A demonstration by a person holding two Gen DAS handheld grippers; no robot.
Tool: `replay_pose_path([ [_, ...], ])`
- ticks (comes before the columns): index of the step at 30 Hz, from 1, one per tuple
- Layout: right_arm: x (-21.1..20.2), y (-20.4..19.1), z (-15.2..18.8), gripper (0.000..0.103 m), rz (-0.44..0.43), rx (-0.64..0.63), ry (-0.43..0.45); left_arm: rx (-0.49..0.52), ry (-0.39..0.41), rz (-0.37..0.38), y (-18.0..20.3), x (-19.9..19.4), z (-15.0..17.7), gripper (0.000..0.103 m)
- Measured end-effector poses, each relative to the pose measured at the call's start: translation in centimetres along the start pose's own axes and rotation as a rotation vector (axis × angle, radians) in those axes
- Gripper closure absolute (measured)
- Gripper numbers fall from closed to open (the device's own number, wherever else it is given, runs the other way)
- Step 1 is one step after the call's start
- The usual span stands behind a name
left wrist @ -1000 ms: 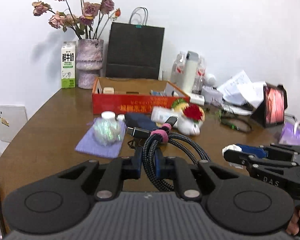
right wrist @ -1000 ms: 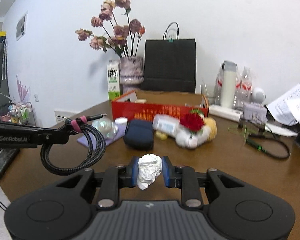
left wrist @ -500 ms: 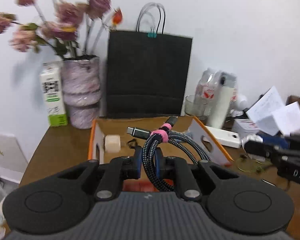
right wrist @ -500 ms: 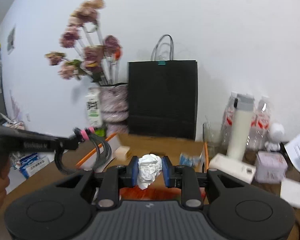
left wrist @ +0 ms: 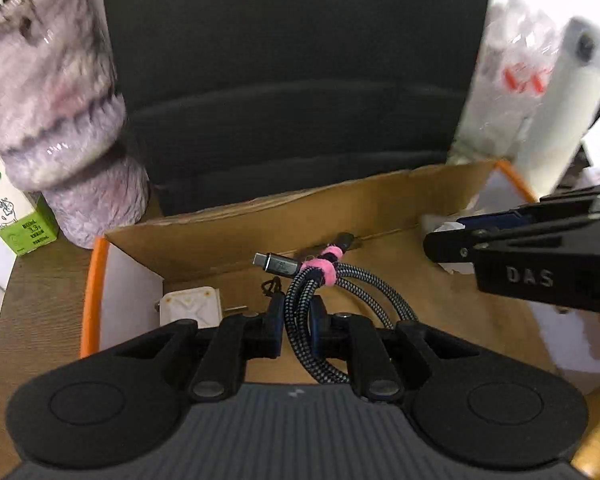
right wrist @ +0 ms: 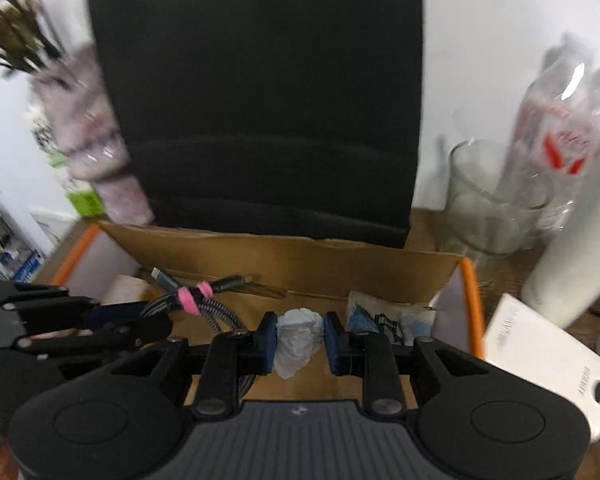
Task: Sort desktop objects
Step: 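Carry the cable and crumpled tissue into the cardboard box with both tools, then release the cable and tissue in the box and withdraw both tools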
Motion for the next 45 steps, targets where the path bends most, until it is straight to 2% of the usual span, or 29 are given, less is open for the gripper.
replay_pose_path([
  [2, 1.8, 0.4, -0.1, 0.079, 0.012, 0.018, -0.023, 0.007, -0.032, -0.027, -0.2, 1.2, 0.0, 0.088],
  [4, 3.0, 0.8, 0.0, 0.076, 0.015, 0.037, -0.044, 0.004, -0.046, -0.018, -0.3, 1.6, 0.0, 0.086],
  [5, 3.3, 1.1, 0.0, 0.074, 0.014, 0.053, -0.047, 0.003, -0.057, -0.007, -0.2, 1.7, 0.0, 0.078],
  [6, 3.4, 1.2, 0.2, 0.069, 0.008, 0.066, -0.050, -0.001, -0.061, 0.005, -0.1, 1.6, -0.1, 0.069],
  [7, 3.3, 1.3, 0.2, 0.067, 0.002, 0.078, -0.046, -0.004, -0.051, 0.013, -0.2, 1.2, -0.1, 0.064],
  [8, 3.1, 1.4, 0.0, 0.066, -0.007, 0.087, -0.040, -0.004, -0.039, 0.015, -0.2, 0.7, -0.2, 0.054],
  [9, 2.6, 1.4, 0.0, 0.065, -0.012, 0.099, -0.032, -0.007, -0.029, 0.007, -0.3, 0.2, -0.4, 0.049],
  [10, 1.9, 1.4, -0.1, 0.065, -0.018, 0.111, -0.019, -0.011, -0.020, -0.004, -0.5, -0.3, -0.5, 0.048],
  [13, -0.8, 1.3, -0.8, 0.053, -0.005, 0.102, 0.029, -0.050, -0.011, -0.011, -1.2, -2.4, -0.8, 0.041],
  [17, -4.9, 1.0, -0.9, 0.044, 0.030, 0.082, 0.059, -0.120, -0.012, -0.011, -2.3, -5.5, -0.5, 0.028],
  [20, -7.7, 0.2, 0.3, 0.038, 0.042, 0.072, 0.059, -0.176, -0.026, -0.042, -2.8, -7.8, 0.7, 0.016],
  [22, -9.5, -0.2, 1.4, 0.037, 0.049, 0.067, 0.065, -0.208, -0.029, -0.070, -3.2, -9.5, 1.8, 0.015],
  [26, -12.9, -1.2, 4.5, 0.030, 0.049, 0.054, 0.093, -0.236, -0.009, -0.111, -3.4, -12.4, 4.3, 0.003],
  [32, -17.4, -3.3, 9.1, 0.023, 0.080, -0.006, 0.165, -0.214, 0.070, -0.159, -2.8, -17.5, 9.3, 0.002],
  [35, -19.3, -4.2, 11.8, 0.015, 0.082, -0.022, 0.218, -0.235, 0.149, -0.199, -2.5, -19.8, 11.8, 0.000],
  [45, -24.0, -8.2, 22.8, 0.014, 0.048, -0.075, 0.350, -0.264, 0.319, -0.200, 0.4, -25.6, 21.8, 0.000],
])
Point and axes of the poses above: each gripper's, at about its wrist camera, not at the fingertips, and x roughly the way its jaws point, y to its right, z to its underside, the point moved 9 cm from there along x, roughly the way its jaws point, and after that the axes turned 1 degree about -z, right-handed, at the moved point
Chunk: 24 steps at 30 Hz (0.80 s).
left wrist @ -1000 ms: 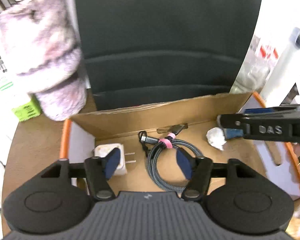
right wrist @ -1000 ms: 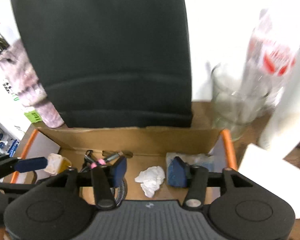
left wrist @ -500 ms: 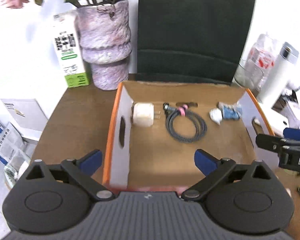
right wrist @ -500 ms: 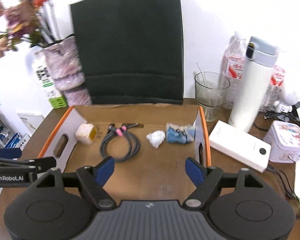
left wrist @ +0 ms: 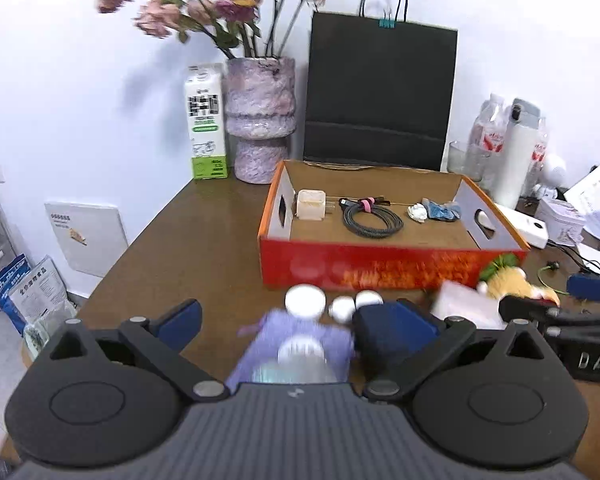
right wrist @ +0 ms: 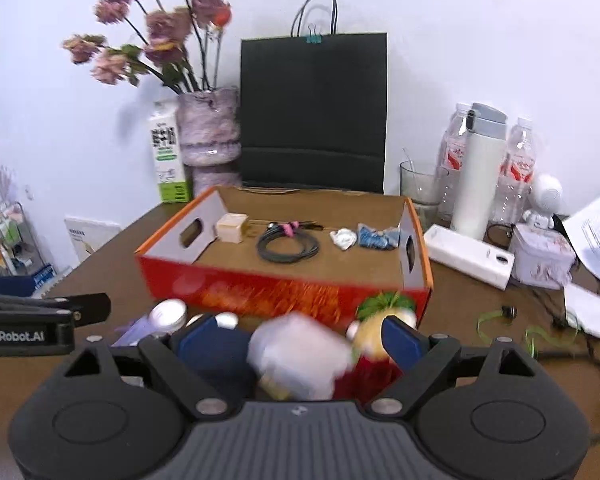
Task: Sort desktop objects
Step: 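Release the cable and tissue in the box and withdraw both tools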
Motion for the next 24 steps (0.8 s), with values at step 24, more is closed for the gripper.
replay_pose_path([
  [24, -12.1, -1.3, 17.1, 0.013, 0.056, -0.014, 0.098, 0.081, 0.197, -0.061, 0.1, -9.8, 16.4, 0.000],
])
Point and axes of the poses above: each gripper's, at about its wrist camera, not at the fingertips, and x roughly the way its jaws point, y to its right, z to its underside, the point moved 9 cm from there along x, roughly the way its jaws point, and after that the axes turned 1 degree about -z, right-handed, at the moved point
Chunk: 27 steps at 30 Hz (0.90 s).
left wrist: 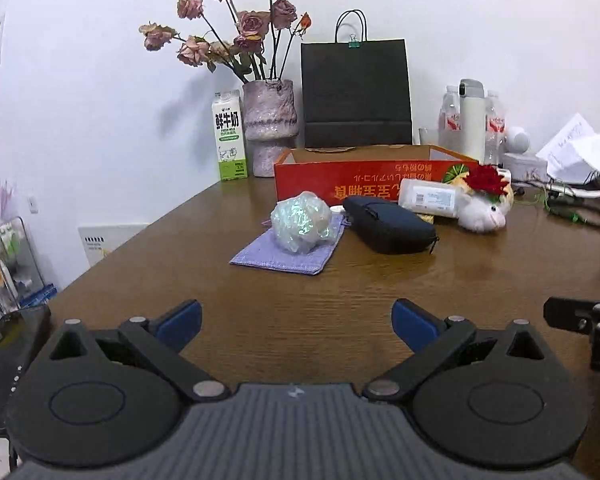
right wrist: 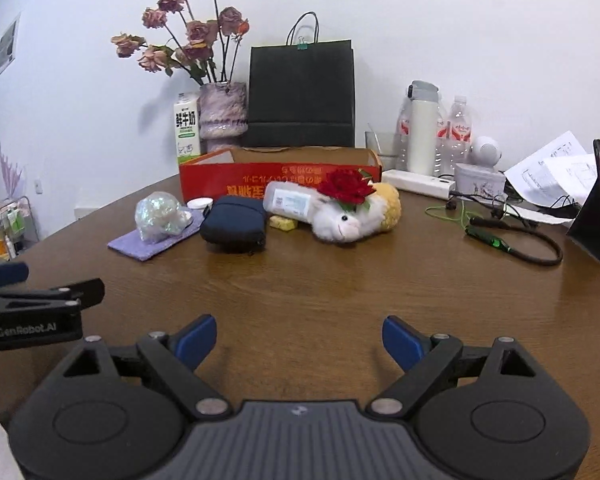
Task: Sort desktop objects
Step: 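Release the cable and tissue in the box and withdraw both tools, then grasp the glittery plastic bag with the left tool while the right tool grasps the red rose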
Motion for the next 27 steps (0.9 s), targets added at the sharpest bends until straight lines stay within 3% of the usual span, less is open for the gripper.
replay_pose_path([
  [13, -0.1, -1.6, -0.8, 0.013, -0.026, 0.019, 0.008, -0.072, -0.074, 0.084, -0.5, 0.3, 0.5, 0.000],
  [20, 1.2, -0.8, -4.4, 0.015, -0.019, 0.008, 0.032, -0.083, -0.087, 0.126, -0.4, 2.5, -2.6, 0.000],
  [25, 5.2, 1.2, -7.6, 0.019, 0.021, 0.012, 0.031, -0.103, -0.077, 0.135, -0.5, 5.9, -5.6, 0.001],
  [27, 7.2, 2.2, -8.7, 0.020, 0.015, 0.045, 0.024, -0.087, -0.068, 0.135, -0.4, 7.6, -6.6, 0.007],
])
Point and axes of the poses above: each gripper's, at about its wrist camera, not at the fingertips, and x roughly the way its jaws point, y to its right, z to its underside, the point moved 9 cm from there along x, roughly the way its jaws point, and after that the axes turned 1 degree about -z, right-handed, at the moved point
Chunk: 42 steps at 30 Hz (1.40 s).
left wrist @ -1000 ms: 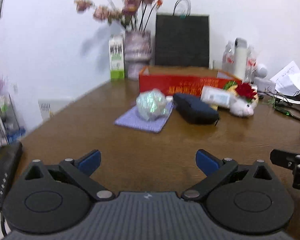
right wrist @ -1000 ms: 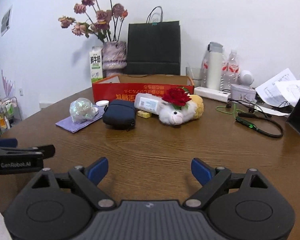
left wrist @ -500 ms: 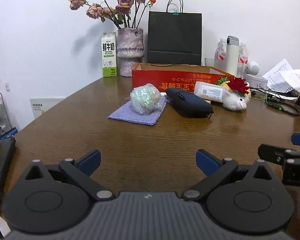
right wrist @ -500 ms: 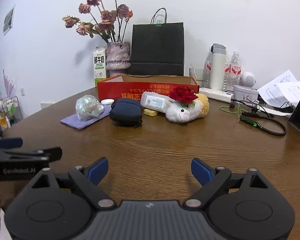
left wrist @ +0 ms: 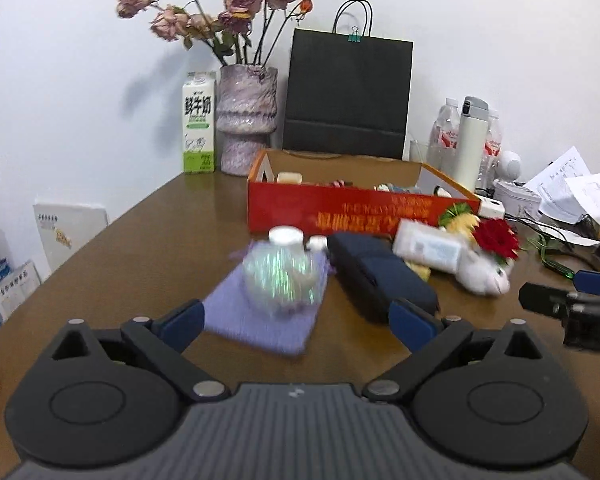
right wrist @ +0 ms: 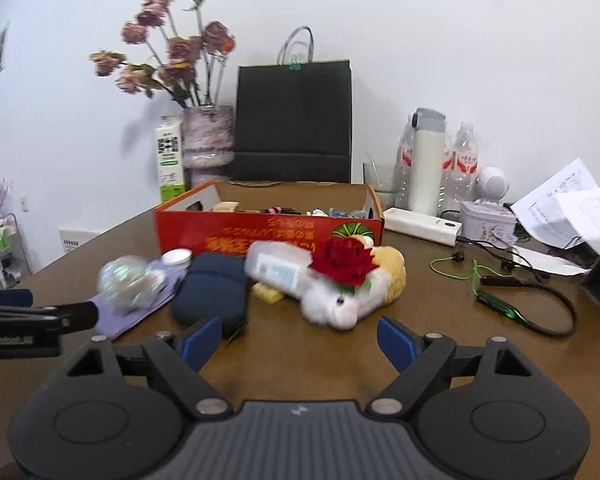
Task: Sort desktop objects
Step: 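Grasp the glittery plastic bag with the left tool while the right tool grasps the red rose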
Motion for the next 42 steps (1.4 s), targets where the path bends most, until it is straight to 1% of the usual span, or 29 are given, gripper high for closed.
replay_pose_path([
  [2, 2.2, 1.0, -1.0, 0.020, -0.003, 0.030, -0.011, -0.002, -0.005, -0.012, -0.2, 1.9, -0.9, 0.012],
  [4, 4.6, 2.0, -1.7, 0.020, 0.012, 0.050, -0.035, -0.040, -0.021, -0.012, -0.5, 3.9, -1.5, 0.015],
  [5, 5.6, 2.4, -2.0, 0.025, 0.023, 0.055, -0.046, -0.060, -0.028, -0.006, -0.7, 4.9, -1.7, 0.019],
  [6, 6.6, 2.8, -2.4, 0.030, 0.031, 0.063, -0.051, -0.070, -0.041, 0.000, -0.8, 5.8, -1.7, 0.028],
  [7, 7.4, 3.0, -2.6, 0.032, 0.038, 0.070, -0.058, -0.076, -0.066, 0.006, -0.8, 6.9, -1.7, 0.033],
  [8, 8.3, 3.3, -2.8, 0.032, 0.042, 0.075, -0.066, -0.083, -0.088, 0.010, -0.9, 7.6, -1.6, 0.046],
  [9, 9.1, 3.5, -2.9, 0.034, 0.054, 0.076, -0.070, -0.096, -0.107, 0.004, -1.2, 8.2, -1.4, 0.056],
  [10, 9.6, 3.7, -2.8, 0.035, 0.068, 0.076, -0.074, -0.112, -0.110, 0.013, -1.3, 8.5, -1.5, 0.056],
  [11, 10.1, 3.9, -2.7, 0.038, 0.072, 0.077, -0.080, -0.117, -0.105, 0.025, -1.4, 8.6, -1.7, 0.059],
  [12, 10.5, 4.1, -2.4, 0.052, 0.066, 0.088, -0.091, -0.108, -0.102, 0.032, -1.3, 8.4, -1.8, 0.062],
  [13, 10.6, 4.3, -2.4, 0.053, 0.063, 0.098, -0.089, -0.093, -0.091, 0.035, -1.2, 8.1, -2.0, 0.063],
  [15, 9.9, 4.3, -2.7, 0.063, 0.043, 0.114, -0.052, -0.071, -0.051, 0.031, -0.9, 6.9, -2.8, 0.065],
  [17, 8.7, 4.5, -3.4, 0.066, 0.028, 0.130, -0.008, -0.068, -0.020, 0.042, -0.8, 5.3, -3.6, 0.065],
  [19, 7.1, 4.7, -4.1, 0.066, 0.036, 0.129, 0.034, -0.082, -0.005, 0.058, -0.7, 3.9, -4.3, 0.065],
  [22, 4.2, 4.1, -4.5, 0.066, 0.009, 0.125, 0.057, -0.064, -0.011, 0.120, 0.3, 1.5, -4.7, 0.065],
  [24, 2.4, 3.1, -3.7, 0.066, -0.038, 0.112, 0.040, -0.020, -0.038, 0.174, 1.4, 0.0, -3.8, 0.064],
  [27, 0.3, 0.9, -0.7, 0.066, -0.091, 0.055, -0.036, 0.021, -0.096, 0.228, 3.0, -1.5, -1.4, 0.064],
  [30, -1.5, -1.0, 2.4, 0.066, -0.091, -0.028, -0.091, 0.045, -0.147, 0.227, 3.8, -2.5, 1.3, 0.064],
  [33, -3.6, -2.4, 4.6, 0.066, -0.109, -0.059, -0.116, 0.037, -0.181, 0.235, 4.1, -3.8, 3.5, 0.065],
  [36, -5.5, -3.2, 6.2, 0.066, -0.129, -0.059, -0.138, 0.050, -0.173, 0.238, 4.3, -5.8, 4.7, 0.065],
  [39, -7.3, -3.9, 7.4, 0.066, -0.130, -0.074, -0.141, 0.047, -0.142, 0.234, 4.2, -7.9, 5.1, 0.065],
  [42, -8.9, -4.2, 8.0, 0.066, -0.136, -0.084, -0.139, 0.060, -0.133, 0.239, 4.8, -9.3, 6.2, 0.065],
])
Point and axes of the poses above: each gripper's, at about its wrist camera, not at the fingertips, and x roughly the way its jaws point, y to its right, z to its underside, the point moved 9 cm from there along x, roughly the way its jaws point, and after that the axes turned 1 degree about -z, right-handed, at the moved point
